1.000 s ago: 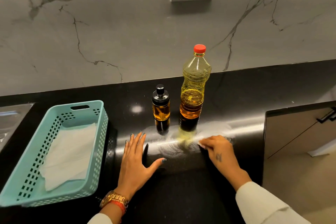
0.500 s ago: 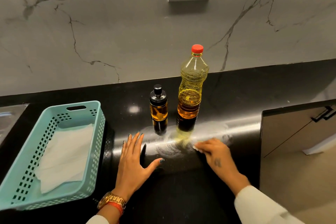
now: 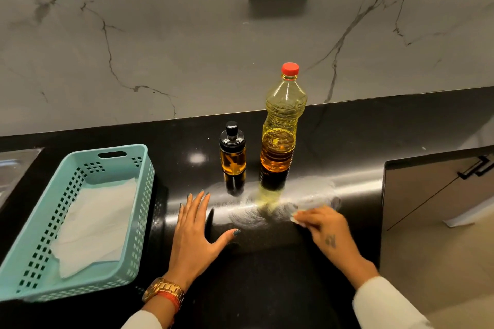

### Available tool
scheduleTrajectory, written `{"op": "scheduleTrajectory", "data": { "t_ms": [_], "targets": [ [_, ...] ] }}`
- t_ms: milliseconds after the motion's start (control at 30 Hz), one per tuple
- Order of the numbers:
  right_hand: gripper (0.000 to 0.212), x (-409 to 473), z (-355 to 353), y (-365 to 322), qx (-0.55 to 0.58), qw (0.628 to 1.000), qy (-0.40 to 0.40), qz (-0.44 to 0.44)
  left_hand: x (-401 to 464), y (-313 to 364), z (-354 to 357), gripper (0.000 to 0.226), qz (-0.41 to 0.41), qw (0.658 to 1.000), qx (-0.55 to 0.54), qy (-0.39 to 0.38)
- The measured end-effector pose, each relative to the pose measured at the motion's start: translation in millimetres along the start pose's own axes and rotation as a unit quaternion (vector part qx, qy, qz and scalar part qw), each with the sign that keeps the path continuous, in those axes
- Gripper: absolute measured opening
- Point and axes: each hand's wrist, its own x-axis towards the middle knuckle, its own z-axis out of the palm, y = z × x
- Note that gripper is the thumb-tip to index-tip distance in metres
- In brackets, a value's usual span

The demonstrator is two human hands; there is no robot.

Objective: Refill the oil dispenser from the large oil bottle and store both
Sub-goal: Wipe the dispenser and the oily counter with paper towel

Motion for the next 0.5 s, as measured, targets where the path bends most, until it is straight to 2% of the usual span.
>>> {"op": "scheduleTrajectory", "data": {
  "t_ms": [67,133,200,300,400,500],
  "targets": [
    [0.029,-5.5,-20.1,25.0,-0.026,0.999,0.038,0.026,-0.1,0.8,-0.1,0.103,0.0,1.0,0.0,0.001],
    [0.023,13.3,-35.2,40.1,-0.045,0.992,0.059,0.106,-0.2,1.5,-0.2,0.103,0.002,1.0,0.0,-0.001],
    [0.016,42.2,-32.8,41.6,-0.084,0.983,0.076,0.147,0.1,2.2,0.0,0.103,0.003,1.0,0.004,-0.004],
    [0.014,73.8,-5.4,11.4,-0.053,0.992,0.039,0.105,0.7,1.7,-0.2,0.102,0.002,1.0,0.01,-0.008],
    [0.018,52.0,18.0,-24.3,-0.007,0.998,-0.043,0.047,0.6,1.0,-0.4,0.103,-0.003,1.0,0.01,-0.009],
    [0.027,4.8,13.8,-12.4,0.013,1.0,-0.012,-0.02,-0.1,0.9,-0.5,0.103,-0.005,1.0,0.002,-0.003]
  ]
}}
